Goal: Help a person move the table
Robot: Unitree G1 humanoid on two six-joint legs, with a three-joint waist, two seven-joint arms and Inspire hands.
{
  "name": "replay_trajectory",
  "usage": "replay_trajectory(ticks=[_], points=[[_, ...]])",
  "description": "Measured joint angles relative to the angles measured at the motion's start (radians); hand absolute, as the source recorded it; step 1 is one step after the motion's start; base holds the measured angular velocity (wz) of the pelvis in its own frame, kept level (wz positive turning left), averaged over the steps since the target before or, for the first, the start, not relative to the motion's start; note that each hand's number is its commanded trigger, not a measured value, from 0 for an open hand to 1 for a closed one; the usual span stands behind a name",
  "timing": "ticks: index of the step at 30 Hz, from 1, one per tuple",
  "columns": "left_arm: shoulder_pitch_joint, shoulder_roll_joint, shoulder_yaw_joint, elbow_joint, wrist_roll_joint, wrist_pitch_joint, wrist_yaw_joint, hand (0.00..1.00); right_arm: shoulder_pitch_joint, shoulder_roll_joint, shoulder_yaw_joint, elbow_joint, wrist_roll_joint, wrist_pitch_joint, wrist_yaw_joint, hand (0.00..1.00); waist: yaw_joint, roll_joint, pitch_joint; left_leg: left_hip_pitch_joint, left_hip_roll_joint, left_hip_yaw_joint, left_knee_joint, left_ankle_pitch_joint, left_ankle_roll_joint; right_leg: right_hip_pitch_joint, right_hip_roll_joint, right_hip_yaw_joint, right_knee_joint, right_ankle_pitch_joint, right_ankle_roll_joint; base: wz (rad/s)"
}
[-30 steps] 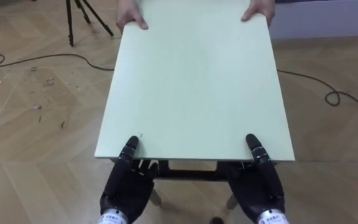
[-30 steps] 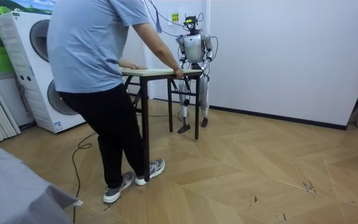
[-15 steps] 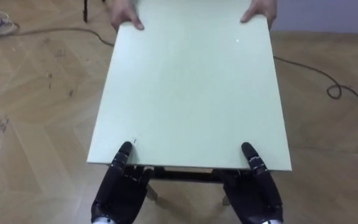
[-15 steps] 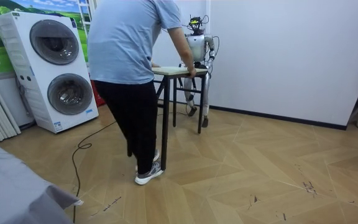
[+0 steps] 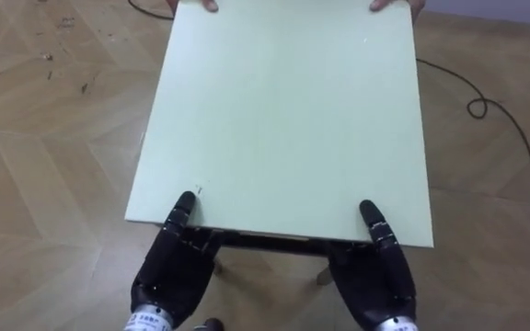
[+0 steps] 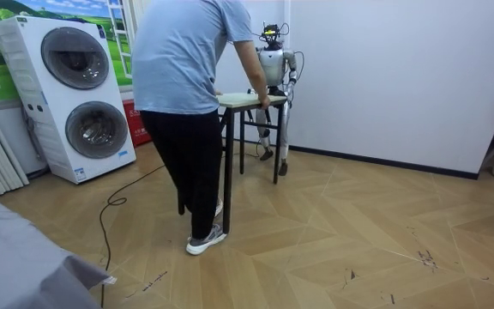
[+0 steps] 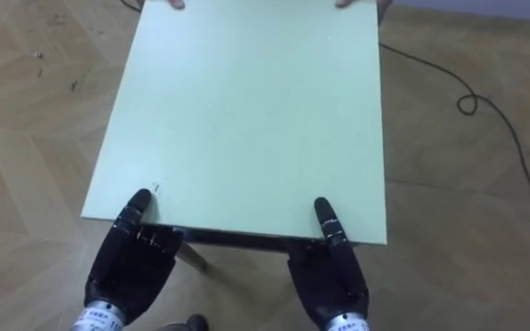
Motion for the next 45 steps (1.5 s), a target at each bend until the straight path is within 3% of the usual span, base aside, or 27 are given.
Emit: replay_trajectory(ticks=[3, 4, 6, 7, 8, 9, 10, 11, 13, 15, 17, 18, 19, 20, 21, 22, 23, 24, 26, 28, 30, 32, 37, 40, 43, 44, 45], points=[[0.004, 0.000, -0.005, 0.008, 0.006, 0.000, 0.000, 1.00, 0.005, 0.001, -0.001, 0.010, 0.000, 0.009, -0.002, 1.00, 0.001, 0.018, 0.0007, 0.008, 0.012, -0.009, -0.039, 0.045, -0.006, -0.007, 0.019, -0.011, 0.007, 0.000, -0.014, 0.03], [0.001, 0.003, -0.006, 0.012, 0.006, 0.000, 0.000, 1.00, 0.005, 0.001, -0.001, 0.011, 0.001, 0.011, -0.008, 1.00, 0.004, 0.020, 0.0009, 0.024, 0.013, -0.011, -0.079, 0.083, -0.010, -0.017, 0.024, -0.011, 0.016, 0.005, -0.025, 0.05], [-0.003, 0.013, -0.017, 0.012, 0.006, 0.001, 0.000, 1.00, 0.005, -0.001, -0.003, 0.011, -0.003, 0.007, -0.016, 1.00, 0.014, 0.032, 0.0009, 0.057, 0.013, -0.030, -0.200, 0.184, -0.032, -0.038, 0.054, -0.013, 0.016, 0.029, -0.065, 0.11], [-0.021, 0.014, -0.022, 0.013, 0.007, 0.000, 0.001, 1.00, 0.005, -0.004, -0.006, 0.005, -0.003, 0.003, -0.016, 1.00, 0.029, 0.034, -0.0001, 0.084, 0.013, -0.050, -0.313, 0.279, -0.076, -0.071, 0.080, -0.014, -0.001, 0.045, -0.094, -0.06], [-0.030, 0.002, -0.019, 0.014, 0.007, -0.004, 0.000, 1.00, -0.001, -0.013, -0.010, -0.010, -0.009, 0.005, -0.019, 1.00, 0.033, 0.039, 0.0027, 0.074, 0.030, -0.046, -0.280, 0.260, -0.078, -0.113, 0.071, -0.033, 0.018, 0.054, -0.123, -0.32], [-0.023, -0.002, -0.016, 0.015, 0.006, -0.010, 0.000, 1.00, -0.009, -0.013, -0.008, -0.010, -0.014, 0.005, -0.027, 1.00, 0.041, 0.045, 0.0047, 0.065, 0.039, -0.042, -0.197, 0.192, -0.062, -0.129, 0.073, -0.035, 0.029, 0.059, -0.133, -0.75], [-0.002, -0.008, -0.019, 0.015, -0.010, -0.014, -0.002, 1.00, -0.017, -0.018, 0.000, -0.008, -0.022, -0.002, -0.037, 1.00, 0.058, 0.060, 0.0034, 0.055, 0.055, -0.022, 0.021, 0.043, -0.038, -0.140, 0.076, -0.040, 0.044, 0.065, -0.149, -0.80], [0.022, -0.014, -0.022, 0.016, -0.023, -0.015, -0.004, 1.00, -0.015, -0.036, 0.003, -0.008, -0.024, -0.005, -0.038, 1.00, 0.059, 0.088, -0.0071, 0.056, 0.063, -0.028, 0.212, -0.054, -0.042, -0.139, 0.077, -0.073, 0.045, 0.071, -0.159, -0.67], [0.056, -0.028, -0.023, 0.015, -0.024, -0.013, -0.015, 1.00, -0.014, -0.049, 0.001, -0.009, -0.043, -0.002, -0.038, 1.00, 0.036, 0.131, -0.0149, 0.112, 0.060, -0.060, 0.414, -0.118, -0.045, -0.139, 0.092, -0.113, 0.050, 0.088, -0.160, -0.14], [0.069, -0.035, -0.019, 0.015, -0.025, -0.014, -0.029, 1.00, -0.013, -0.040, -0.001, -0.010, -0.055, -0.003, -0.033, 1.00, -0.009, 0.153, -0.0153, 0.203, 0.053, -0.080, 0.469, -0.124, -0.043, -0.150, 0.096, -0.159, 0.070, 0.085, -0.170, 0.51], [0.064, -0.037, -0.020, 0.007, -0.009, -0.014, -0.031, 1.00, -0.011, -0.038, -0.006, -0.013, -0.052, -0.004, -0.024, 1.00, -0.043, 0.161, -0.0152, 0.365, 0.070, -0.091, 0.388, -0.119, -0.055, -0.193, 0.097, -0.197, 0.115, 0.080, -0.178, 0.53], [0.059, -0.037, -0.020, 0.007, -0.008, -0.014, -0.031, 1.00, -0.012, -0.038, -0.007, -0.014, -0.051, -0.005, -0.024, 1.00, -0.048, 0.160, -0.0147, 0.400, 0.069, -0.098, 0.343, -0.136, -0.072, -0.207, 0.094, -0.202, 0.128, 0.080, -0.178, 0.30], [0.050, -0.034, -0.016, 0.008, -0.006, -0.014, -0.029, 1.00, -0.012, -0.030, -0.008, -0.015, -0.050, -0.007, -0.027, 1.00, -0.056, 0.139, -0.0043, 0.421, 0.049, -0.096, 0.277, -0.149, -0.087, -0.221, 0.074, -0.197, 0.150, 0.086, -0.178, 0.22], [0.060, -0.037, -0.015, 0.008, -0.005, -0.014, -0.029, 1.00, -0.002, -0.032, 0.000, -0.015, -0.058, -0.006, -0.027, 1.00, -0.063, 0.126, -0.0082, 0.426, 0.033, -0.101, 0.246, -0.128, -0.098, -0.224, 0.074, -0.150, 0.133, 0.118, -0.184, 0.25], [0.062, -0.037, -0.015, 0.010, -0.004, -0.014, -0.028, 1.00, 0.000, -0.034, 0.000, -0.015, -0.058, -0.005, -0.027, 1.00, -0.080, 0.125, -0.0080, 0.425, 0.027, -0.110, 0.234, -0.118, -0.106, -0.225, 0.078, -0.119, 0.120, 0.137, -0.188, 0.35], [0.062, -0.034, -0.010, 0.012, -0.004, -0.011, -0.028, 1.00, 0.000, -0.040, 0.001, -0.015, -0.056, -0.003, -0.028, 1.00, -0.098, 0.129, -0.0055, 0.421, 0.025, -0.127, 0.214, -0.119, -0.116, -0.227, 0.091, -0.055, 0.091, 0.175, -0.195, 0.49], [0.062, -0.034, -0.012, 0.011, -0.001, -0.012, -0.028, 1.00, 0.000, -0.043, 0.001, -0.015, -0.053, -0.004, -0.028, 1.00, -0.111, 0.135, -0.0056, 0.416, 0.034, -0.139, 0.160, -0.155, -0.108, -0.240, 0.101, -0.003, 0.078, 0.202, -0.197, 0.51], [0.055, -0.034, -0.015, 0.011, 0.003, -0.012, -0.028, 1.00, 0.000, -0.046, 0.000, -0.016, -0.045, -0.008, -0.026, 1.00, -0.113, 0.139, -0.0062, 0.415, 0.043, -0.141, 0.112, -0.183, -0.108, -0.252, 0.108, 0.014, 0.079, 0.208, -0.194, 0.30], [0.014, -0.035, -0.025, 0.011, 0.009, -0.014, -0.025, 1.00, -0.020, -0.050, -0.013, -0.017, -0.031, -0.017, -0.015, 1.00, -0.097, 0.140, -0.0062, 0.424, 0.055, -0.098, -0.069, -0.267, -0.100, -0.335, 0.113, 0.057, 0.116, 0.217, -0.182, 0.08], [-0.027, -0.037, -0.037, 0.015, 0.008, -0.019, -0.008, 1.00, -0.040, -0.047, -0.038, -0.021, -0.033, -0.014, -0.016, 1.00, -0.097, 0.139, -0.0064, 0.424, 0.036, -0.073, -0.133, -0.283, -0.086, -0.395, 0.099, 0.069, 0.150, 0.232, -0.159, 0.09], [-0.045, -0.046, -0.044, 0.040, 0.005, -0.021, 0.002, 1.00, -0.039, -0.049, -0.051, -0.020, -0.039, -0.001, -0.026, 1.00, -0.090, 0.132, -0.0061, 0.445, 0.006, -0.077, -0.156, -0.275, -0.069, -0.415, 0.080, 0.080, 0.192, 0.241, -0.145, -0.13], [-0.026, -0.055, -0.047, 0.047, -0.014, -0.032, 0.008, 1.00, -0.033, -0.038, -0.049, -0.017, -0.062, -0.003, -0.029, 1.00, -0.074, 0.133, -0.0062, 0.469, -0.018, -0.073, -0.173, -0.270, -0.059, -0.381, 0.070, 0.084, 0.146, 0.255, -0.125, -0.37], [-0.024, -0.056, -0.048, 0.065, -0.026, -0.033, 0.015, 1.00, -0.032, -0.024, -0.051, -0.002, -0.086, -0.003, -0.031, 1.00, -0.085, 0.128, -0.0069, 0.452, -0.039, -0.044, -0.150, -0.272, -0.018, -0.364, 0.053, 0.072, 0.097, 0.294, -0.114, -0.03], [-0.027, -0.061, -0.047, 0.077, -0.025, -0.029, 0.015, 1.00, -0.033, -0.026, -0.052, 0.000, -0.088, 0.005, -0.039, 1.00, -0.077, 0.127, -0.0075, 0.432, -0.043, -0.029, -0.139, -0.261, 0.001, -0.357, 0.051, 0.062, 0.040, 0.375, -0.114, -0.09], [-0.028, -0.062, -0.047, 0.077, -0.025, -0.022, 0.015, 1.00, -0.031, -0.025, -0.059, -0.001, -0.086, 0.017, -0.041, 1.00, -0.086, 0.121, -0.0079, 0.395, -0.046, 0.006, -0.141, -0.228, 0.035, -0.356, 0.041, 0.089, -0.018, 0.458, -0.072, 0.13], [-0.038, -0.061, -0.055, 0.083, -0.019, -0.011, 0.021, 1.00, -0.008, -0.025, -0.062, -0.005, -0.079, 0.009, -0.040, 1.00, -0.094, 0.121, -0.0078, 0.391, -0.031, 0.076, -0.134, -0.221, 0.038, -0.359, 0.006, 0.076, 0.099, 0.378, -0.069, 0.69], [-0.043, -0.059, -0.062, 0.083, -0.009, -0.005, 0.027, 1.00, 0.014, -0.019, -0.067, -0.011, -0.072, 0.004, -0.035, 1.00, -0.095, 0.115, -0.0103, 0.393, -0.028, 0.103, -0.137, -0.213, 0.038, -0.353, -0.021, 0.066, 0.195, 0.309, -0.069, 0.85]])
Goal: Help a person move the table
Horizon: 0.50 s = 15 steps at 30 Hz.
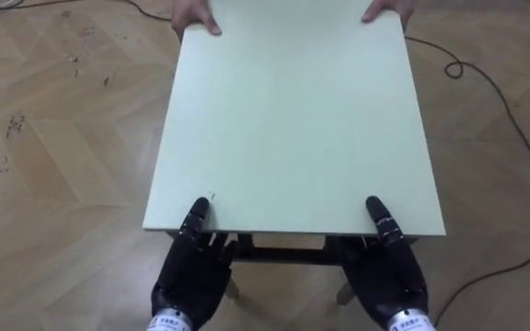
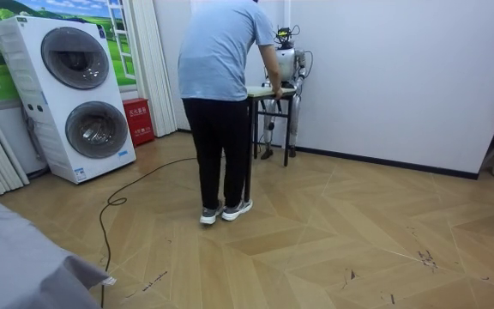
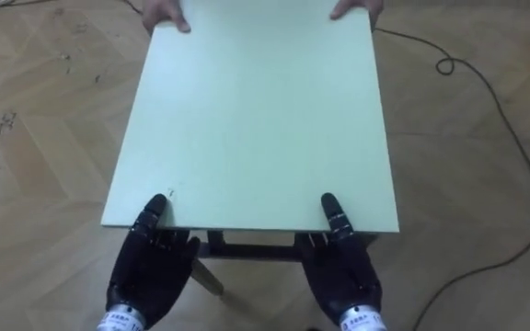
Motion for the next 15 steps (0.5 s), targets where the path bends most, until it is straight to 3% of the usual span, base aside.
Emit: replay_trajectory(ticks=[1, 2, 3, 4, 5, 9, 15], points=[[-0.002, 0.002, -0.004, 0.000, 0.021, 0.002, 0.001, 1.00, 0.027, 0.012, -0.006, -0.002, 0.016, -0.011, 0.006, 1.00, 0.006, -0.017, -0.0037, 0.007, 0.001, 0.042, -0.010, 0.010, -0.001, 0.021, -0.035, 0.000, 0.151, -0.084, 0.013, 0.55], [0.000, 0.007, -0.004, 0.000, 0.029, 0.003, 0.001, 1.00, 0.035, 0.007, 0.001, -0.002, 0.030, -0.016, 0.006, 1.00, 0.022, -0.024, -0.0054, 0.011, 0.002, 0.065, -0.005, 0.011, -0.002, 0.073, -0.055, 0.007, 0.223, -0.133, 0.020, 0.25], [0.002, 0.010, -0.001, 0.000, 0.028, 0.004, 0.000, 1.00, 0.035, 0.005, 0.008, -0.002, 0.031, -0.019, 0.005, 1.00, 0.031, -0.024, -0.0056, 0.009, 0.002, 0.068, 0.003, 0.011, -0.003, 0.103, -0.061, 0.011, 0.233, -0.149, 0.023, -0.14], [0.002, 0.010, 0.007, -0.003, 0.028, 0.007, 0.000, 1.00, 0.034, 0.005, 0.020, -0.002, 0.033, -0.029, 0.005, 1.00, 0.054, -0.026, -0.0062, -0.001, 0.003, 0.069, 0.022, 0.008, -0.008, 0.156, -0.068, 0.016, 0.206, -0.176, 0.039, -0.30], [0.001, 0.009, 0.009, -0.008, 0.028, 0.006, -0.002, 1.00, 0.028, 0.009, 0.030, -0.002, 0.033, -0.037, 0.005, 1.00, 0.076, -0.033, -0.0045, -0.017, 0.001, 0.060, 0.043, 0.008, -0.012, 0.179, -0.053, 0.013, 0.141, -0.204, 0.060, -0.32], [0.003, 0.008, 0.023, -0.015, 0.028, -0.003, -0.011, 1.00, 0.015, 0.008, 0.055, -0.001, 0.041, -0.046, 0.003, 1.00, 0.123, -0.037, -0.0039, -0.047, -0.010, -0.041, 0.044, 0.023, -0.033, 0.226, -0.004, 0.012, -0.022, -0.216, 0.059, -0.29], [0.010, 0.006, 0.040, -0.017, 0.031, -0.031, -0.032, 1.00, -0.016, 0.019, 0.078, 0.011, 0.040, -0.059, 0.001, 1.00, 0.127, -0.090, 0.0000, -0.084, -0.013, -0.065, 0.038, 0.040, -0.035, 0.249, 0.015, 0.006, -0.144, -0.216, 0.058, -0.02]])
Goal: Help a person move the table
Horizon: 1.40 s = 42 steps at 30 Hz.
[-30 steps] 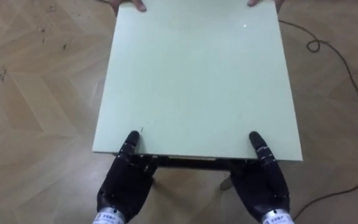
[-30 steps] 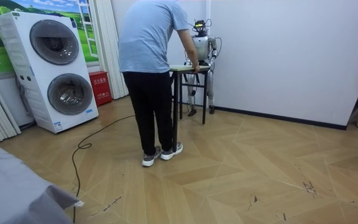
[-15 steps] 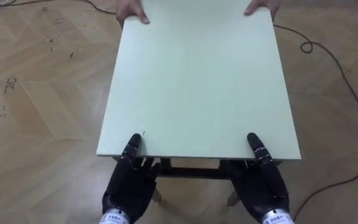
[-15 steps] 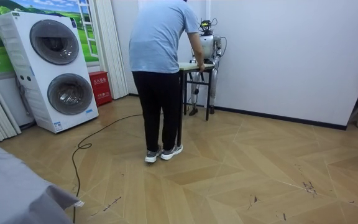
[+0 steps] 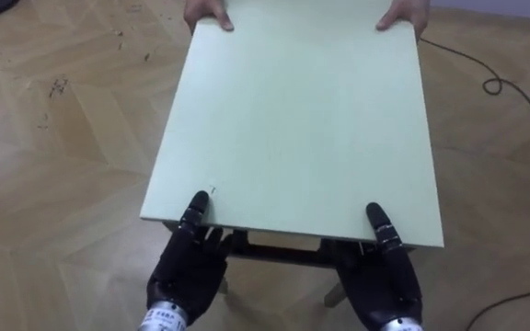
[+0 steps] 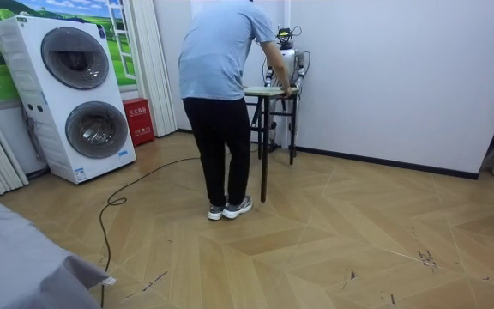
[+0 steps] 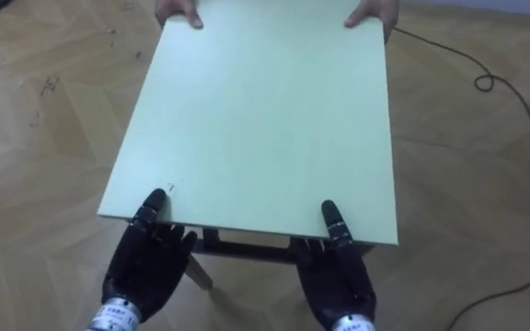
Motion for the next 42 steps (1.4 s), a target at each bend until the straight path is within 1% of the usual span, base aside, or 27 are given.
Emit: replay_trajectory(ticks=[2, 3, 4, 5, 8, 13, 15, 17, 19, 20, 22, 27, 30, 31, 32, 34, 35, 36, 37, 38, 39, 40, 41, 42], points=[[0.013, 0.001, 0.001, -0.004, 0.000, -0.016, -0.009, 1.00, -0.002, 0.000, 0.012, 0.000, -0.001, -0.004, -0.001, 1.00, -0.002, -0.007, -0.0007, -0.010, 0.001, -0.010, 0.005, 0.001, -0.001, 0.012, 0.005, -0.012, -0.029, 0.002, -0.003, 0.14], [0.015, 0.001, 0.001, -0.004, 0.000, -0.020, -0.013, 1.00, -0.003, -0.001, 0.014, 0.000, -0.001, -0.004, -0.001, 1.00, -0.002, -0.007, -0.0007, -0.013, 0.001, -0.015, 0.007, 0.001, -0.001, 0.016, 0.006, -0.019, -0.035, 0.003, -0.003, 0.22], [0.020, 0.003, -0.003, -0.004, 0.000, -0.025, -0.030, 1.00, -0.003, -0.002, 0.014, 0.002, 0.002, -0.004, -0.001, 1.00, -0.003, -0.006, -0.0004, -0.016, 0.000, -0.030, 0.011, 0.001, -0.002, 0.027, 0.008, -0.029, -0.045, 0.003, -0.003, 0.32], [0.026, 0.005, -0.005, -0.008, 0.001, -0.031, -0.041, 1.00, -0.004, -0.002, 0.016, 0.004, 0.011, -0.002, -0.001, 1.00, -0.003, -0.005, -0.0004, -0.016, 0.000, -0.043, 0.011, 0.002, -0.004, 0.040, 0.008, -0.047, -0.056, 0.003, -0.004, 0.36], [0.037, 0.005, -0.004, -0.012, 0.001, -0.046, -0.048, 1.00, -0.012, -0.002, 0.023, 0.005, 0.006, -0.001, -0.001, 1.00, -0.002, -0.001, 0.0000, -0.032, -0.002, -0.072, 0.014, 0.006, -0.010, 0.044, 0.014, -0.073, -0.069, 0.004, -0.004, 0.35], [0.066, 0.004, -0.007, -0.038, 0.000, -0.046, -0.053, 1.00, -0.027, -0.013, 0.023, 0.004, -0.001, -0.002, -0.001, 1.00, -0.002, 0.001, 0.0002, -0.047, -0.015, -0.111, 0.002, 0.022, -0.012, 0.044, 0.014, -0.075, -0.072, 0.004, -0.004, 0.26], [0.075, 0.004, -0.006, -0.038, -0.004, -0.046, -0.060, 1.00, -0.028, -0.015, 0.025, 0.004, -0.004, -0.002, -0.001, 1.00, -0.001, 0.002, 0.0006, -0.048, -0.018, -0.117, -0.006, 0.029, -0.012, 0.048, 0.014, -0.076, -0.079, 0.005, -0.006, 0.21], [0.098, 0.004, -0.008, -0.055, -0.008, -0.046, -0.068, 1.00, -0.027, -0.021, 0.028, 0.005, -0.002, 0.000, -0.001, 1.00, -0.003, 0.009, 0.0023, -0.052, -0.025, -0.142, -0.006, 0.034, -0.015, 0.071, 0.016, -0.102, -0.107, 0.006, -0.007, 0.28], [0.104, 0.005, -0.003, -0.056, -0.008, -0.040, -0.068, 1.00, -0.027, -0.023, 0.028, 0.005, -0.009, 0.002, -0.001, 1.00, -0.003, 0.015, 0.0011, -0.057, -0.031, -0.157, -0.010, 0.043, -0.016, 0.079, 0.018, -0.106, -0.121, 0.006, -0.008, 0.30], [0.110, 0.005, 0.002, -0.056, -0.009, -0.034, -0.070, 1.00, -0.028, -0.024, 0.028, 0.005, -0.013, 0.004, -0.001, 1.00, -0.003, 0.020, 0.0010, -0.060, -0.031, -0.166, -0.009, 0.046, -0.017, 0.082, 0.021, -0.114, -0.124, 0.008, -0.011, 0.23], [0.111, 0.005, 0.008, -0.041, -0.024, -0.035, -0.088, 1.00, -0.039, -0.024, 0.029, 0.007, -0.028, 0.011, -0.004, 1.00, -0.006, 0.025, 0.0017, -0.062, -0.031, -0.174, -0.010, 0.049, -0.019, 0.088, 0.024, -0.122, -0.133, 0.010, -0.014, 0.13], [0.129, 0.009, 0.014, -0.035, -0.036, -0.028, -0.103, 1.00, -0.036, -0.028, 0.029, 0.008, -0.045, 0.011, -0.002, 1.00, -0.006, 0.029, 0.0013, -0.059, -0.037, -0.202, -0.010, 0.050, -0.021, 0.112, 0.032, -0.123, -0.155, 0.011, -0.015, 0.17], [0.136, 0.009, 0.004, -0.032, -0.044, -0.024, -0.105, 1.00, -0.036, -0.029, 0.030, 0.013, -0.045, 0.011, -0.002, 1.00, -0.004, 0.034, 0.0024, -0.058, -0.037, -0.237, -0.010, 0.053, -0.026, 0.119, 0.040, -0.130, -0.146, 0.011, -0.016, 0.27], [0.137, 0.009, 0.000, -0.029, -0.047, -0.024, -0.105, 1.00, -0.036, -0.030, 0.028, 0.014, -0.047, 0.011, -0.002, 1.00, -0.009, 0.042, 0.0058, -0.059, -0.038, -0.262, -0.010, 0.056, -0.032, 0.118, 0.042, -0.151, -0.122, 0.010, -0.017, 0.53], [0.137, 0.009, -0.004, -0.026, -0.051, -0.024, -0.105, 1.00, -0.036, -0.036, 0.028, 0.014, -0.047, 0.011, -0.002, 1.00, -0.014, 0.048, 0.0084, -0.061, -0.038, -0.282, -0.010, 0.060, -0.037, 0.115, 0.044, -0.165, -0.095, 0.008, -0.022, 0.60], [0.137, 0.009, -0.013, -0.025, -0.054, -0.022, -0.102, 1.00, -0.036, -0.048, 0.026, 0.014, -0.044, 0.011, -0.002, 1.00, -0.013, 0.051, 0.0079, -0.062, -0.036, -0.287, -0.011, 0.063, -0.040, 0.110, 0.046, -0.168, -0.055, 0.001, -0.036, 0.52], [0.137, 0.007, -0.021, -0.025, -0.054, -0.020, -0.097, 1.00, -0.036, -0.049, 0.017, 0.015, -0.043, 0.011, -0.003, 1.00, -0.011, 0.060, 0.0090, -0.058, -0.030, -0.329, -0.014, 0.071, -0.045, 0.069, 0.046, -0.157, 0.030, -0.004, -0.062, 0.45], [0.137, 0.006, -0.024, -0.026, -0.056, -0.020, -0.097, 1.00, -0.035, -0.047, 0.015, 0.014, -0.044, 0.011, -0.003, 1.00, -0.012, 0.066, 0.0084, -0.060, -0.020, -0.362, -0.015, 0.073, -0.047, 0.047, 0.064, -0.125, 0.041, -0.022, -0.090, 0.38], [0.137, 0.006, -0.022, -0.027, -0.064, -0.026, -0.097, 1.00, -0.043, -0.045, 0.016, 0.010, -0.056, 0.011, -0.004, 1.00, -0.009, 0.060, 0.0064, -0.069, -0.018, -0.405, -0.027, 0.081, -0.062, -0.004, 0.110, -0.043, -0.052, -0.017, -0.127, 0.67], [0.130, 0.002, -0.022, -0.021, -0.079, -0.023, -0.094, 1.00, -0.045, -0.050, 0.010, 0.006, -0.064, 0.006, -0.004, 1.00, -0.033, 0.072, -0.0003, -0.085, -0.025, -0.402, -0.043, 0.090, -0.078, -0.036, 0.116, -0.043, -0.071, 0.031, -0.135, 0.80], [0.129, 0.003, -0.024, -0.022, -0.079, -0.018, -0.090, 1.00, -0.045, -0.050, 0.006, 0.006, -0.066, 0.005, -0.003, 1.00, -0.043, 0.073, -0.0031, -0.088, -0.019, -0.350, -0.050, 0.099, -0.074, -0.027, 0.110, -0.079, -0.068, 0.032, -0.137, 0.97], [0.131, 0.004, -0.025, -0.022, -0.080, -0.011, -0.090, 1.00, -0.048, -0.051, 0.006, 0.007, -0.066, 0.005, -0.003, 1.00, -0.055, 0.074, -0.0028, -0.077, 0.004, -0.207, -0.029, 0.094, -0.058, -0.013, 0.098, -0.158, -0.074, 0.033, -0.144, 0.68], [0.134, 0.005, -0.027, -0.023, -0.087, -0.005, -0.090, 1.00, -0.048, -0.051, 0.005, 0.009, -0.063, 0.006, -0.003, 1.00, -0.059, 0.074, -0.0024, -0.051, 0.026, -0.102, 0.004, 0.070, -0.027, 0.015, 0.095, -0.219, -0.093, 0.038, -0.151, 0.59], [0.134, 0.005, -0.027, -0.024, -0.087, -0.004, -0.090, 1.00, -0.048, -0.051, 0.005, 0.009, -0.063, 0.006, -0.003, 1.00, -0.067, 0.076, -0.0015, -0.037, 0.033, -0.058, 0.011, 0.059, -0.024, 0.031, 0.095, -0.249, -0.108, 0.040, -0.154, 0.67]])
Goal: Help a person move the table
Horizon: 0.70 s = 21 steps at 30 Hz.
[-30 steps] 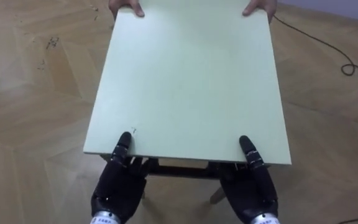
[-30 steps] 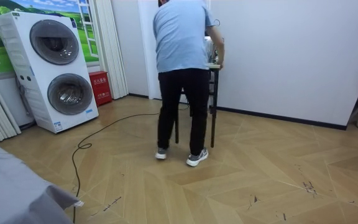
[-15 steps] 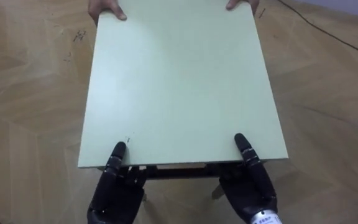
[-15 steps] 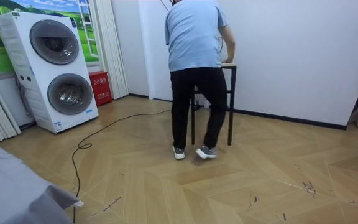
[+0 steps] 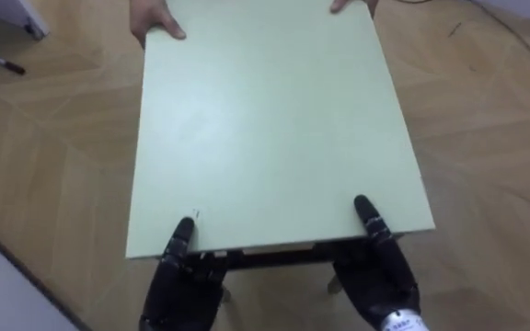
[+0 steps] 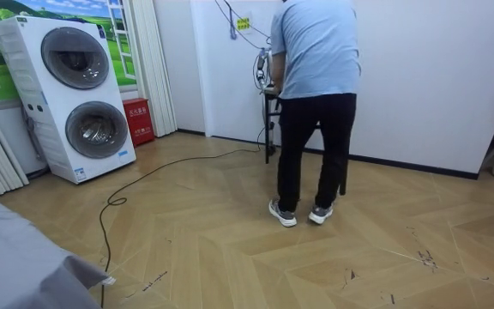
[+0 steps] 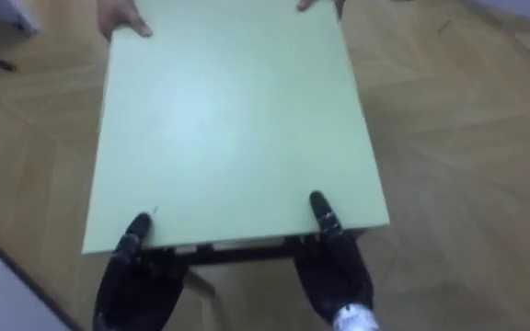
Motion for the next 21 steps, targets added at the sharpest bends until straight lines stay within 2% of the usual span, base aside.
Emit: replay_trajectory(ticks=[1, 2, 4, 8, 12, 13, 14, 15, 16, 17, 20, 21], points=[[-0.007, -0.002, 0.000, 0.000, 0.003, 0.002, 0.002, 1.00, 0.000, 0.000, -0.005, -0.002, -0.001, 0.000, 0.000, 1.00, -0.019, 0.008, 0.0048, 0.011, 0.019, 0.060, 0.000, -0.013, -0.005, 0.023, 0.005, -0.049, -0.020, 0.000, -0.001, 0.81], [-0.012, -0.002, 0.000, 0.001, 0.010, 0.005, 0.004, 1.00, 0.002, 0.004, -0.013, -0.002, -0.001, 0.002, 0.000, 1.00, -0.031, 0.017, 0.0051, 0.014, 0.037, 0.115, 0.007, -0.030, -0.004, 0.035, 0.010, -0.089, -0.028, 0.000, -0.001, 0.78], [-0.025, -0.022, 0.008, 0.011, 0.015, 0.005, 0.004, 1.00, -0.002, 0.011, -0.031, -0.003, -0.015, 0.005, 0.001, 1.00, -0.044, 0.030, 0.0117, 0.009, 0.042, 0.151, 0.000, -0.035, 0.004, 0.040, 0.006, -0.123, -0.027, -0.002, 0.004, 0.50], [-0.038, -0.029, 0.018, 0.011, 0.021, 0.007, 0.010, 1.00, -0.002, 0.019, -0.036, -0.015, -0.024, 0.005, -0.001, 1.00, -0.034, 0.029, 0.0103, 0.012, 0.009, 0.146, -0.038, -0.021, 0.025, 0.038, -0.018, -0.123, -0.020, -0.016, 0.027, 0.26], [-0.040, -0.035, 0.017, 0.010, 0.030, 0.007, 0.026, 1.00, 0.000, 0.015, -0.033, -0.015, -0.019, 0.005, -0.017, 1.00, 0.004, 0.026, 0.0086, 0.066, -0.021, 0.135, -0.114, 0.004, 0.037, 0.030, -0.052, -0.120, 0.055, -0.014, 0.038, 0.12], [-0.040, -0.035, 0.018, 0.010, 0.030, 0.006, 0.035, 1.00, 0.000, 0.017, -0.027, -0.015, -0.016, 0.003, -0.029, 1.00, 0.015, 0.028, 0.0096, 0.097, -0.025, 0.101, -0.144, 0.016, 0.038, -0.014, -0.068, -0.108, 0.150, -0.016, 0.051, -0.05], [-0.041, -0.031, 0.025, 0.009, 0.030, 0.003, 0.037, 1.00, -0.004, 0.025, -0.019, -0.015, -0.019, 0.003, -0.038, 1.00, 0.032, 0.027, 0.0068, 0.101, -0.023, 0.019, -0.146, 0.018, 0.035, -0.065, -0.053, -0.028, 0.139, -0.027, 0.056, -0.08], [-0.042, -0.033, 0.027, 0.008, 0.029, -0.003, 0.037, 1.00, -0.011, 0.026, -0.014, -0.015, -0.022, 0.003, -0.040, 1.00, 0.037, 0.027, 0.0066, 0.096, -0.021, 0.015, -0.144, 0.017, 0.033, -0.090, -0.044, -0.004, 0.091, -0.019, 0.047, 0.11], [-0.049, -0.036, 0.035, 0.008, 0.026, -0.012, 0.038, 1.00, -0.021, 0.030, -0.011, -0.016, -0.026, 0.001, -0.041, 1.00, 0.037, 0.023, 0.0054, 0.080, -0.028, 0.002, -0.135, 0.011, 0.025, -0.151, -0.054, 0.020, -0.001, 0.074, 0.034, 0.41], [-0.055, -0.040, 0.028, 0.011, 0.024, -0.012, 0.051, 1.00, -0.018, 0.030, -0.012, -0.016, -0.024, -0.002, -0.043, 1.00, 0.038, 0.028, 0.0025, 0.082, -0.028, 0.002, -0.127, -0.004, 0.018, -0.169, -0.080, -0.005, 0.031, 0.134, 0.012, 0.47], [-0.056, -0.041, 0.027, 0.004, 0.035, -0.012, 0.052, 1.00, -0.024, 0.026, -0.006, -0.016, -0.015, -0.002, -0.044, 1.00, 0.045, 0.035, -0.0014, 0.092, -0.013, 0.066, -0.147, 0.001, 0.014, -0.149, -0.080, -0.042, 0.046, 0.132, 0.014, 0.31], [-0.060, -0.040, 0.028, 0.004, 0.036, -0.011, 0.053, 1.00, -0.023, 0.026, -0.006, -0.016, -0.007, -0.002, -0.044, 1.00, 0.044, 0.034, -0.0008, 0.099, -0.013, 0.068, -0.159, 0.002, 0.015, -0.146, -0.082, -0.041, 0.048, 0.129, 0.018, 0.45]])
